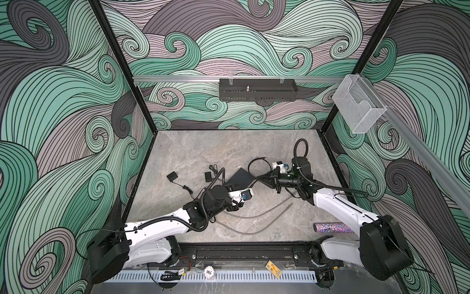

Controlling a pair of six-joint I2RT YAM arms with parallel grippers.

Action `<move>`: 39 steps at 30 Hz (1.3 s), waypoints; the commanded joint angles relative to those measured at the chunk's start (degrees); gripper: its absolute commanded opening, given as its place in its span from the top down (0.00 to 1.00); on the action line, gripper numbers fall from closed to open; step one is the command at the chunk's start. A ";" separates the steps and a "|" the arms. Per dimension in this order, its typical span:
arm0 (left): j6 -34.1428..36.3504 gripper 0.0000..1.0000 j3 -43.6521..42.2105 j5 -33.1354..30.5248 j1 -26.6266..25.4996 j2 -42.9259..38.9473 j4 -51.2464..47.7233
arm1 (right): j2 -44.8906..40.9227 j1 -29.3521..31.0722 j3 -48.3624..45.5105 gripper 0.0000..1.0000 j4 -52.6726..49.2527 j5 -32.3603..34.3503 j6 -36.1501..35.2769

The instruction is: Insert the plug into the switch port

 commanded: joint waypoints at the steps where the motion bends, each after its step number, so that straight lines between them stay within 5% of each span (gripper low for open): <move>1: -1.75 0.44 1.45 2.25 -0.50 1.01 4.75 | -0.15 0.37 -0.72 1.00 3.91 -1.61 2.56; 7: -0.97 0.49 1.35 0.80 -1.08 1.58 6.97 | 0.41 0.46 -1.06 1.00 4.80 -1.97 4.50; 19: -1.22 0.77 2.71 1.11 -1.55 2.07 6.06 | -0.16 0.46 -2.15 1.00 4.80 -1.56 5.16; 31: -1.42 0.75 2.90 0.10 -1.70 0.64 5.17 | -0.72 0.51 -2.97 1.00 2.77 -0.98 4.44; 39: -1.74 0.89 3.18 0.03 -1.82 0.57 4.21 | -0.66 0.45 -3.40 1.00 2.68 -1.14 4.46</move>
